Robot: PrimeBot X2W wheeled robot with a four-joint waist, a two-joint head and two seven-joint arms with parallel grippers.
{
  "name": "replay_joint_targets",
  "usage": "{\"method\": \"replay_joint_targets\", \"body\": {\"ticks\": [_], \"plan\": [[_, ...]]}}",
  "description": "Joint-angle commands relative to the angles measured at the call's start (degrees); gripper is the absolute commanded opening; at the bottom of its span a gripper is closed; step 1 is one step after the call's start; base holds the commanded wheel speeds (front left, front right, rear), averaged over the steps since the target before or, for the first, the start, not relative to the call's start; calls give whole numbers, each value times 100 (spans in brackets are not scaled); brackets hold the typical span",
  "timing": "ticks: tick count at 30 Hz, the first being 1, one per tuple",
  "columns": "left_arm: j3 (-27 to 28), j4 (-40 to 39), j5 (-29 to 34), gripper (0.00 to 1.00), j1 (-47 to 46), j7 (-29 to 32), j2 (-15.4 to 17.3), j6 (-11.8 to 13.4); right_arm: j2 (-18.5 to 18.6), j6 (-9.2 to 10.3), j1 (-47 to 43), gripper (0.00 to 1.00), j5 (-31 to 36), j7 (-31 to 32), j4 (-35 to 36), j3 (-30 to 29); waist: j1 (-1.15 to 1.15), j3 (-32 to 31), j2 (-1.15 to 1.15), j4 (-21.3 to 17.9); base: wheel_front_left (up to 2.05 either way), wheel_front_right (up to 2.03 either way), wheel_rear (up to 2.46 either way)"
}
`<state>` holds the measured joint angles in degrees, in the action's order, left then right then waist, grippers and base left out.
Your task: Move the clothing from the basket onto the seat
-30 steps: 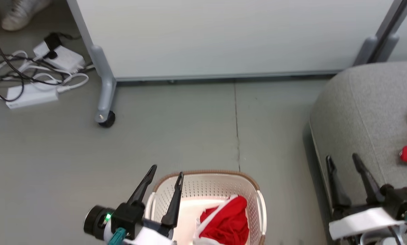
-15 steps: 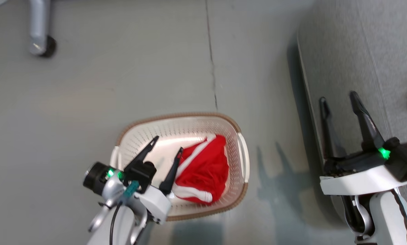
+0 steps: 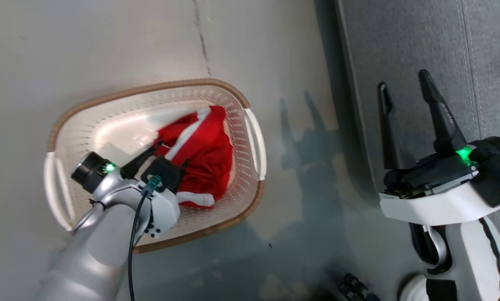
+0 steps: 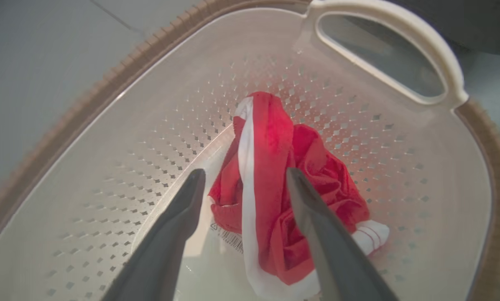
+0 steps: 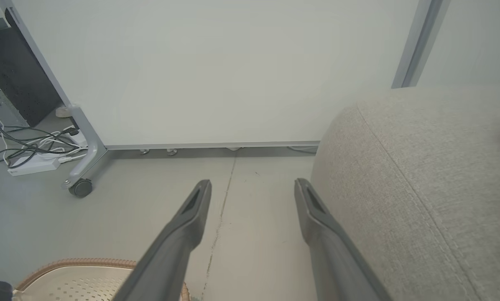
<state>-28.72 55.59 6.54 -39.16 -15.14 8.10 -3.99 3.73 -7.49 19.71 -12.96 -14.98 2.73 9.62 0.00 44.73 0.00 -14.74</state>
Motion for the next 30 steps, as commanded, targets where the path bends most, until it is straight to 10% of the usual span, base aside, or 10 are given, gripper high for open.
{"method": "replay_joint_targets", "body": {"ticks": [1, 30], "plan": [[2, 105, 26, 100, -108, -1, 71, -30, -20, -1, 96, 100, 13, -32, 24, 18, 0, 352, 0, -322, 0, 0, 0], [-645, 1820, 246, 100, -1516, 1052, 49, 57, -79, -1, -144, 100, 78, -32, 460, 279, 0, 1180, 0, -668, 0, 0, 0]]}}
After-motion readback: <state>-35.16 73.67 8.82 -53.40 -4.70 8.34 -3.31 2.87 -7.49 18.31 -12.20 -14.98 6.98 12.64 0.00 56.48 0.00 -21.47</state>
